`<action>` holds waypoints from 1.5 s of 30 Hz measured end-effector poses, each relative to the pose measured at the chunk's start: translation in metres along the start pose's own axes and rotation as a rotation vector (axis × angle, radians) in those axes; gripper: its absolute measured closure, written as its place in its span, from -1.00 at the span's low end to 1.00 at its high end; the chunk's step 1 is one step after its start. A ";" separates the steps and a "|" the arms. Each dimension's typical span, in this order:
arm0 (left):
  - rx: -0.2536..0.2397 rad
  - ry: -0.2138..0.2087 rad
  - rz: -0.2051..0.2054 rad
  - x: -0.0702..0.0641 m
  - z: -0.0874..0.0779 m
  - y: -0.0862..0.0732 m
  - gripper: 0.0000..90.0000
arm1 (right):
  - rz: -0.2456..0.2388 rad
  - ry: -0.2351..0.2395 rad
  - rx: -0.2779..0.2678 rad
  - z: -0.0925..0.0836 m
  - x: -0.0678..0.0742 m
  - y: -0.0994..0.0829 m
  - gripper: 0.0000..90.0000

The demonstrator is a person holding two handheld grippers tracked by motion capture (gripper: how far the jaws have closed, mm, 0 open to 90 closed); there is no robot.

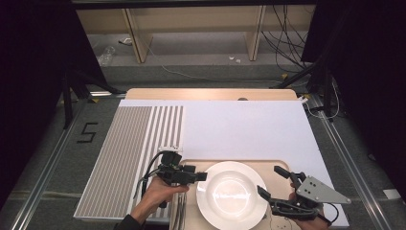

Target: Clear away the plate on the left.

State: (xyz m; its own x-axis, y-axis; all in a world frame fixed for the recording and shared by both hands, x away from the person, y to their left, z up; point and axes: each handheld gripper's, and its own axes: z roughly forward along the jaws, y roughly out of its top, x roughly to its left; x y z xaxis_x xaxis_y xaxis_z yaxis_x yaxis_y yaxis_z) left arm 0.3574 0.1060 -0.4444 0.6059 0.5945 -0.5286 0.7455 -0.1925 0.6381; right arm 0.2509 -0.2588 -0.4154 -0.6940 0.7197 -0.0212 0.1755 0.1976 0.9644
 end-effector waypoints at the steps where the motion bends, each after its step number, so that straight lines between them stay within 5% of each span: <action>1: -0.015 0.001 0.005 0.000 -0.001 0.000 -0.33 | 0.004 0.001 -0.002 0.000 0.000 0.000 -0.55; 15: -0.172 0.012 0.129 -0.006 -0.024 -0.004 -0.39 | 0.013 0.004 -0.008 0.000 0.000 0.000 -0.55; 21: -0.224 0.024 0.151 -0.004 -0.032 -0.007 -0.41 | 0.016 0.005 -0.009 0.000 -0.001 0.000 -0.55; 45: -0.340 0.072 0.287 -0.001 -0.054 -0.018 -0.48 | 0.028 0.013 -0.011 0.001 -0.001 -0.001 -0.56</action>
State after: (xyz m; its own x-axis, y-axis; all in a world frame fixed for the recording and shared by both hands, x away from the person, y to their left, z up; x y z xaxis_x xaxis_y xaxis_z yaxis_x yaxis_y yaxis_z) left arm 0.3289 0.1510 -0.4252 0.7450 0.6097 -0.2707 0.4092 -0.0973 0.9072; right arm 0.2522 -0.2591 -0.4162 -0.6982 0.7159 0.0088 0.1869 0.1704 0.9675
